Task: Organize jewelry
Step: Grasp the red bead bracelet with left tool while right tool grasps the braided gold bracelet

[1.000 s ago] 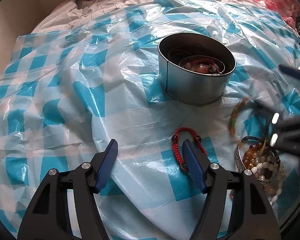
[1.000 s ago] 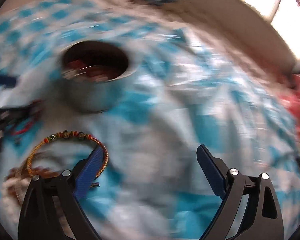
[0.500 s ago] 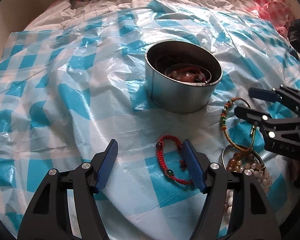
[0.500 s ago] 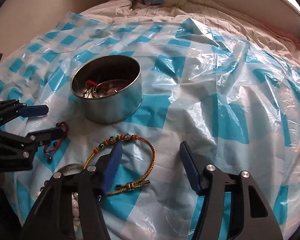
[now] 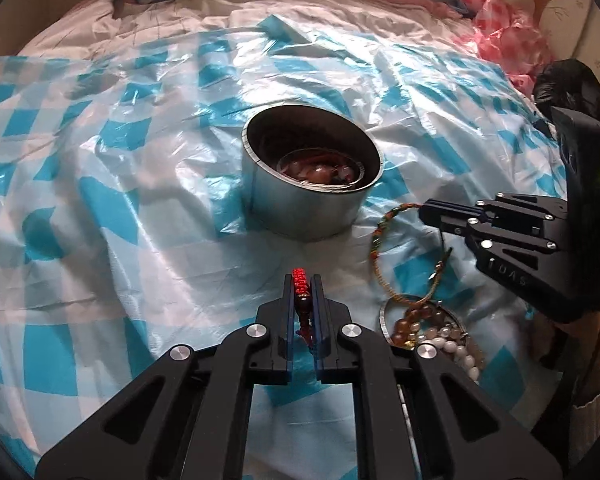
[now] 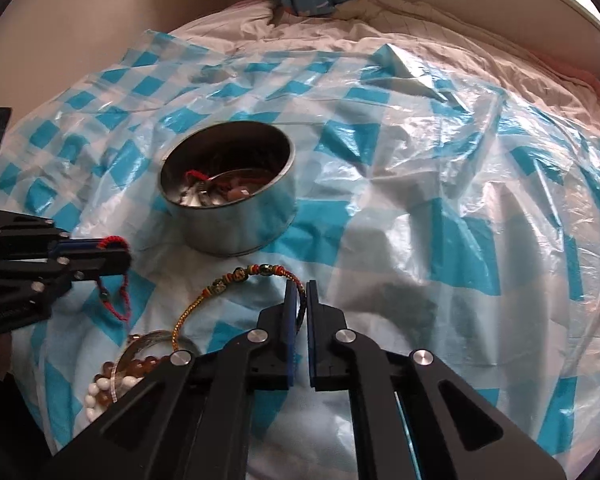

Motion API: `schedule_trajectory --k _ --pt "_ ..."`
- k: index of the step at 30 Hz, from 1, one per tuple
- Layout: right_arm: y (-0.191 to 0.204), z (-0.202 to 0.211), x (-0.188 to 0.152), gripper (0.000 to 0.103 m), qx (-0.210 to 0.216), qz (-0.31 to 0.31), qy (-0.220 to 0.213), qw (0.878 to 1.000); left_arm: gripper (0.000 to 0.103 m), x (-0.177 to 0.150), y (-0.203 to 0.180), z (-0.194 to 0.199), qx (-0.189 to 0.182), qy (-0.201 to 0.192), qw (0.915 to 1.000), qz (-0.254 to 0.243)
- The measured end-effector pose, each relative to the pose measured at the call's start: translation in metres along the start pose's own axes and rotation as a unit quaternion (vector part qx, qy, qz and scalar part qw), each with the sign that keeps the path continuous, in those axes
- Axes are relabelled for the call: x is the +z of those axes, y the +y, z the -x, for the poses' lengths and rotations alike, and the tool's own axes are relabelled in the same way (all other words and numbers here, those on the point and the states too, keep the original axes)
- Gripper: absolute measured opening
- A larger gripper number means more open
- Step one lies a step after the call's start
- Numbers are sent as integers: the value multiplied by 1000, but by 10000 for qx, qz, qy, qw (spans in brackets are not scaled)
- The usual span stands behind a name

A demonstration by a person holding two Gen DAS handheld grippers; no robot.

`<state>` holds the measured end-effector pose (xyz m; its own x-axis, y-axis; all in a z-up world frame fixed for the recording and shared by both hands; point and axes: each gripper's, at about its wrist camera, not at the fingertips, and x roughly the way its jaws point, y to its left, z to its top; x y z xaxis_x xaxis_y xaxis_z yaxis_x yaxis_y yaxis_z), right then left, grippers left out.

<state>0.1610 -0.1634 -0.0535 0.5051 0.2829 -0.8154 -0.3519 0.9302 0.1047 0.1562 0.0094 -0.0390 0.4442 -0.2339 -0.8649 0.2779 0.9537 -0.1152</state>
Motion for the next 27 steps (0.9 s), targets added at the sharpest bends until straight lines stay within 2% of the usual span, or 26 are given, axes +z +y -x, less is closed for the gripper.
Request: schedule_trajectory --k 2,3,5,6,7,8,9,10,11,12,14,15,17,21,23,25,27 --pt "-2 -5 -1 8 -4 -20 124 9999 7 0 5 -4 51 77 9999 130" --pt "-1 -7 -1 17 -82 4 167 9998 9 0 7 -6 57 129 9997 174" --pt "1 -9 -3 33 -117 76 202 9997 21 0 10 -10 196 191 9994 206" --pt "4 -11 -4 36 -164 170 240 9994 34 -1 10 -13 275 229 9992 201" --pt "7 -14 -6 36 -262 283 272 9989 41 -1 10 -16 320 258 9990 200" --pt "11 -15 -6 36 -371 413 294 9980 41 -3 8 -20 376 293 9987 176" --pt "13 -16 -7 34 -402 472 306 9976 41 -3 6 -22 429 311 9985 127" --pt "12 -16 -7 30 -303 457 336 9979 25 -3 4 -23 455 329 9984 65" --pt "10 -16 -7 14 -213 381 353 9984 11 -3 3 -22 366 346 9987 37" --pt "5 -15 -7 6 -116 256 364 9989 7 -2 1 -20 294 302 9991 26" --pt "-6 -9 -7 5 279 -116 278 9992 6 0 -1 -9 167 100 9998 14" --pt "-12 -2 -6 4 525 -324 150 9980 6 2 0 -3 -23 2 10000 70" --pt "-16 6 -4 4 694 -500 -15 9963 6 4 0 5 -182 -158 9997 67" --pt "-18 13 -2 4 875 -597 -122 9943 6 6 3 11 -420 -237 9987 173" --pt "-17 16 0 4 1121 -650 -189 9914 6 7 4 13 -586 -275 9976 233" --pt "-18 19 1 4 1368 -754 -246 9874 6 8 4 14 -579 -283 9976 247" --pt "-18 19 1 4 1385 -766 -245 9871 6 7 5 10 -393 -226 9986 258"
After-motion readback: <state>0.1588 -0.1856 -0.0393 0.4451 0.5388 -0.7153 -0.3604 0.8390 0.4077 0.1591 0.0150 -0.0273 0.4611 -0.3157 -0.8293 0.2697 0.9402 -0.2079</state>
